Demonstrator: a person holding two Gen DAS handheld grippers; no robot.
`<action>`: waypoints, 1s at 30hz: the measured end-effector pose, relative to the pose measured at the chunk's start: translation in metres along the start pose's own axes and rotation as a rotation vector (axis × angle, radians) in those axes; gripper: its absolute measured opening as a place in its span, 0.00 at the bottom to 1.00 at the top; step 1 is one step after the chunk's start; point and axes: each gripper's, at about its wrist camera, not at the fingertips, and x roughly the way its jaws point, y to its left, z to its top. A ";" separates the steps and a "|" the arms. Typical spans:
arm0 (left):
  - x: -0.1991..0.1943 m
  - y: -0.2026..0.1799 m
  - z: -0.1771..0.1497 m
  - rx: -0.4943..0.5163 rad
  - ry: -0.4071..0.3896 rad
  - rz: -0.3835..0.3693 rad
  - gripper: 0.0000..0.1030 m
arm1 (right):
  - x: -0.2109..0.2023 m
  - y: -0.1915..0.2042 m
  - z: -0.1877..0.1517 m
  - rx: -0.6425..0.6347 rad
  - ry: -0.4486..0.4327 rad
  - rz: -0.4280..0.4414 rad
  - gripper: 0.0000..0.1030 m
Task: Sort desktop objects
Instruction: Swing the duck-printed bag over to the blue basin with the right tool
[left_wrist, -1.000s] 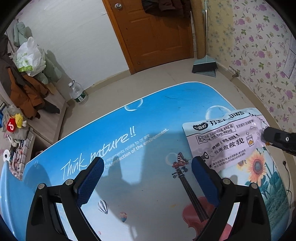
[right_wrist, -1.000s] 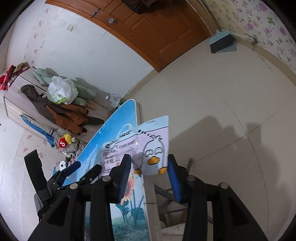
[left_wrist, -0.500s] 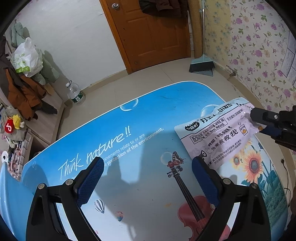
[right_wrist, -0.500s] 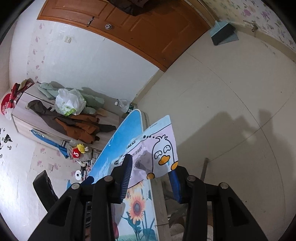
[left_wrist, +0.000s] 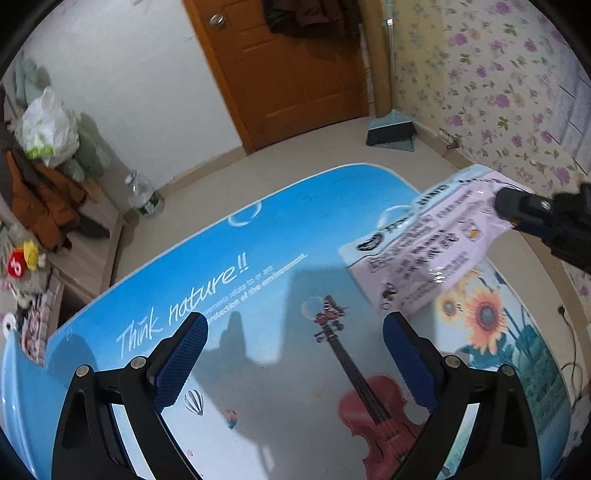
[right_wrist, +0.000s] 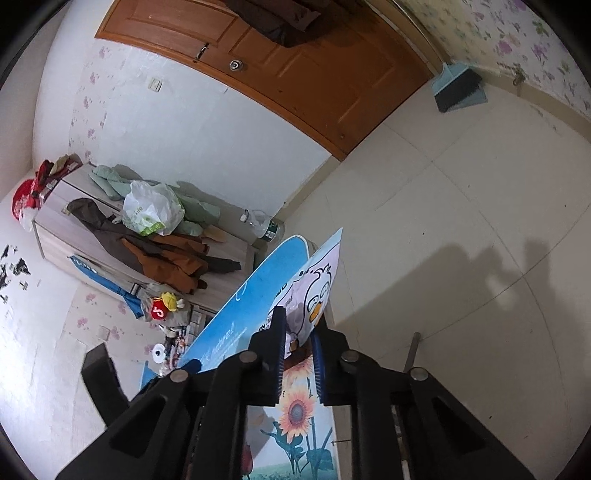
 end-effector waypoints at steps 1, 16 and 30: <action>-0.002 -0.004 0.001 0.017 -0.010 -0.003 0.94 | 0.000 0.002 -0.001 -0.005 0.000 0.000 0.13; 0.000 -0.076 0.016 0.301 -0.160 0.010 0.94 | 0.001 0.009 -0.014 -0.008 0.045 0.027 0.12; 0.008 -0.086 0.021 0.362 -0.194 -0.020 0.34 | 0.006 0.016 -0.019 -0.006 0.048 0.033 0.12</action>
